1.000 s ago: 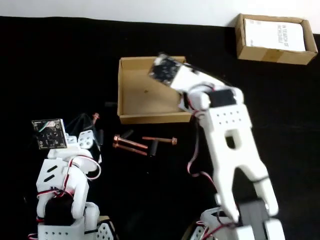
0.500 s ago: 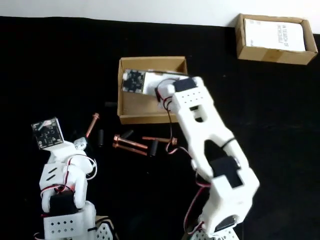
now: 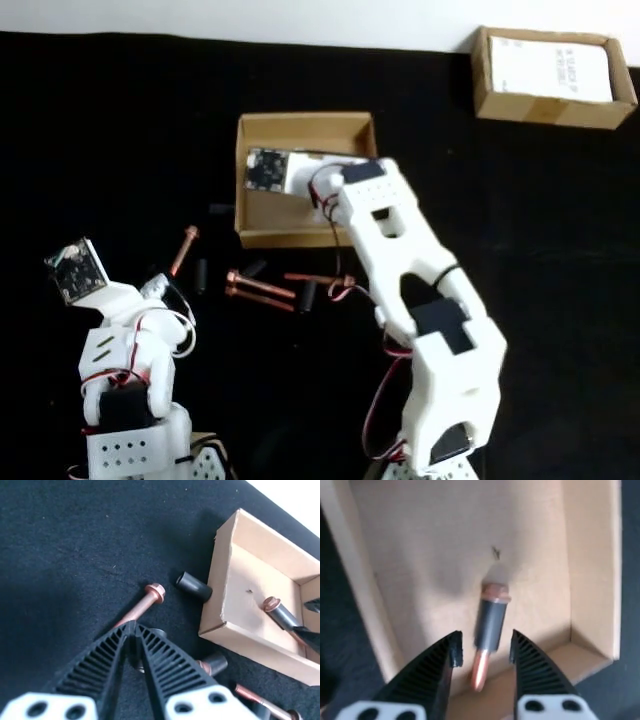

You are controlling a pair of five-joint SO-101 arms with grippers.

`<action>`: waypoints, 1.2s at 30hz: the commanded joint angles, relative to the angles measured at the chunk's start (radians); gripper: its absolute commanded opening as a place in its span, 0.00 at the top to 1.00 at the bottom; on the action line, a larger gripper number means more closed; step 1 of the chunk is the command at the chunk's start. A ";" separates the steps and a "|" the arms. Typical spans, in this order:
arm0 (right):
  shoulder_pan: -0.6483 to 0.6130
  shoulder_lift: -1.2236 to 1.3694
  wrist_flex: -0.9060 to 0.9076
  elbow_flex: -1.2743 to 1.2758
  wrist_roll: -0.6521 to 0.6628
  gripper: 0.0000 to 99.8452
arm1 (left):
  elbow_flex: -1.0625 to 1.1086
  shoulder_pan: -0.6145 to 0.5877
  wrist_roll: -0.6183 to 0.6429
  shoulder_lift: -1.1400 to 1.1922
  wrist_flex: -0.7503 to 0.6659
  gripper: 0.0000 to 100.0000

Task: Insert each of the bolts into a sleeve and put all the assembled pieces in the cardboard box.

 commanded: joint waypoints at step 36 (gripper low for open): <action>-0.228 -0.059 0.499 0.033 -1.708 0.86 | 0.018 -0.005 0.003 -0.007 0.055 0.99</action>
